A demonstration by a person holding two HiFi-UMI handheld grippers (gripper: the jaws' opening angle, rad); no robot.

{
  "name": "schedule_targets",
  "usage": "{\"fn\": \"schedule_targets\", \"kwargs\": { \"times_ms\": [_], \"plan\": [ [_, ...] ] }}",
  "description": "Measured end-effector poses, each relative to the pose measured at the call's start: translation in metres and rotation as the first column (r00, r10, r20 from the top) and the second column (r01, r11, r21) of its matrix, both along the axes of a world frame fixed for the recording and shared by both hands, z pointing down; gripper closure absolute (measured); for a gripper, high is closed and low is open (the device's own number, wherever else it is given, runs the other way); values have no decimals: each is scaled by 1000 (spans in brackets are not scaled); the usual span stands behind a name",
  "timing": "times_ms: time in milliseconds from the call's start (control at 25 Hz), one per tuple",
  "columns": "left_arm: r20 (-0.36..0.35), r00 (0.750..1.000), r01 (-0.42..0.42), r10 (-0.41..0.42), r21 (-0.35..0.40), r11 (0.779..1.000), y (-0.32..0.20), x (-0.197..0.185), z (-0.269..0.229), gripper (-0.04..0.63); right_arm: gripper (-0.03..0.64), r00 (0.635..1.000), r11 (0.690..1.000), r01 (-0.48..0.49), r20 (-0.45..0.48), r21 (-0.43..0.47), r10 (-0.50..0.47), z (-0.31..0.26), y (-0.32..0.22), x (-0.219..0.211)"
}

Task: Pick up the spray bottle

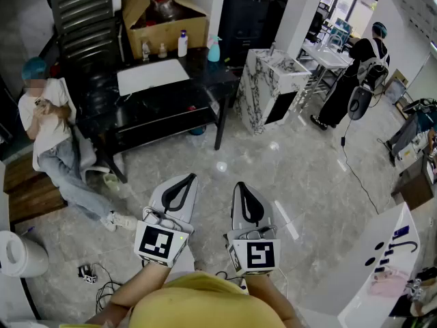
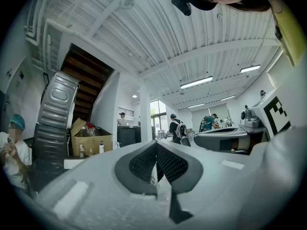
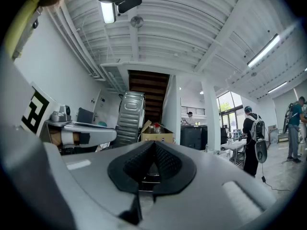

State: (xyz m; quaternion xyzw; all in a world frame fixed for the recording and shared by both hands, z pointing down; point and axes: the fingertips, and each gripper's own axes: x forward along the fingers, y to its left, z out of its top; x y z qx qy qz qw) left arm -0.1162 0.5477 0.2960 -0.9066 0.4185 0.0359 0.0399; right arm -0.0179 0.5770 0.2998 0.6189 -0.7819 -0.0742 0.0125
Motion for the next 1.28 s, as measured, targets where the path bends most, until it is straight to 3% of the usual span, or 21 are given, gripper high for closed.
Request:
{"fn": "schedule_targets", "kwargs": {
  "times_ms": [320,600,920,1280],
  "plan": [
    [-24,1000,3,-3,10,1000,-76,7,11,592,618,999,1000,-1,40,-9,2,14,-76,13],
    [-42,999,5,-5,-3,1000,-189,7,11,592,617,1000,1000,-5,16,3,5,13,-187,15],
    [-14,1000,-25,26,25,999,-306,16,10,592,617,999,999,-35,3,-8,35,11,-305,18],
    [-28,996,-80,81,11,997,-381,33,19,592,617,998,997,-70,-5,-43,70,24,-379,26]
  ]
}}
